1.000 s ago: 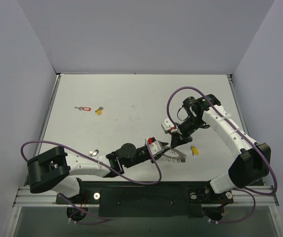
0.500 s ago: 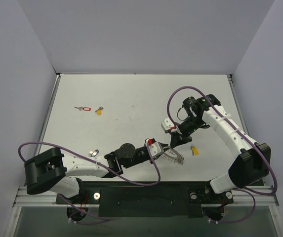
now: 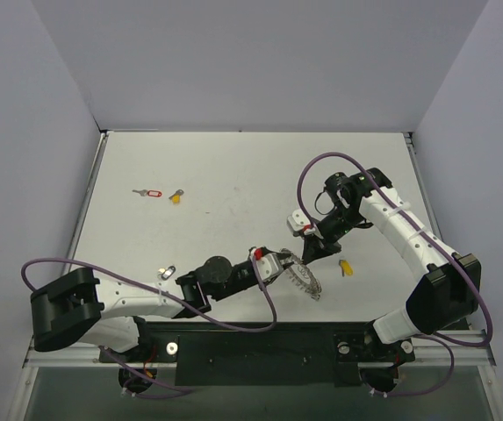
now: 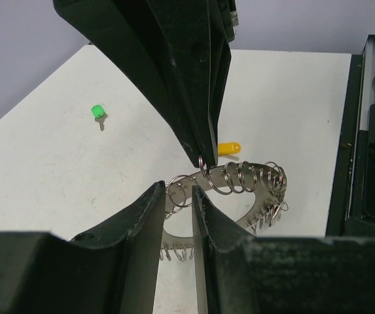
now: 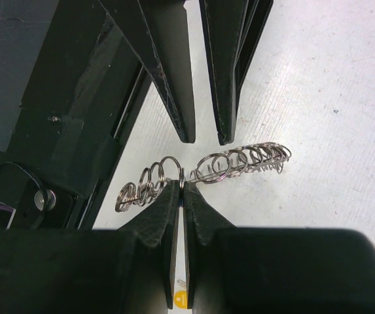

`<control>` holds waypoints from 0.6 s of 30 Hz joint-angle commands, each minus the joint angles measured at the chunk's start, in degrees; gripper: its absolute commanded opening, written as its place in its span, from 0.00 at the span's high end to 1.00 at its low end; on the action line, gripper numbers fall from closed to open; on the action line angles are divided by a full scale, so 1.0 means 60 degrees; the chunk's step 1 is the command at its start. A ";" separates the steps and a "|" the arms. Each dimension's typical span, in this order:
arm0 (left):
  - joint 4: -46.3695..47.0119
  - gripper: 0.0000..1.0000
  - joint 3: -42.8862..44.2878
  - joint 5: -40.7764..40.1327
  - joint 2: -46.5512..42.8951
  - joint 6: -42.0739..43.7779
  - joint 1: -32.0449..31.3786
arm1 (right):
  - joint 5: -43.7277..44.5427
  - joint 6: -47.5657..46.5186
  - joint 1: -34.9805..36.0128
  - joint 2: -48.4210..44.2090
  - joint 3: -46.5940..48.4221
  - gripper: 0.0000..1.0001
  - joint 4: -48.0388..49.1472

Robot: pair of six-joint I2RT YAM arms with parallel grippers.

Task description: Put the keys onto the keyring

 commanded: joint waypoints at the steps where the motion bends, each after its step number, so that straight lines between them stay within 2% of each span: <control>1: 0.0573 0.67 0.0119 0.0189 0.0408 0.0139 -0.0019 | -0.0685 -0.0052 -0.0062 -0.0272 -0.0013 1.00 -0.0504; 18: 0.1189 0.67 0.0691 0.0482 0.1346 0.0065 -0.0298 | -0.0831 -0.0067 -0.0091 -0.0243 -0.0072 1.00 -0.0518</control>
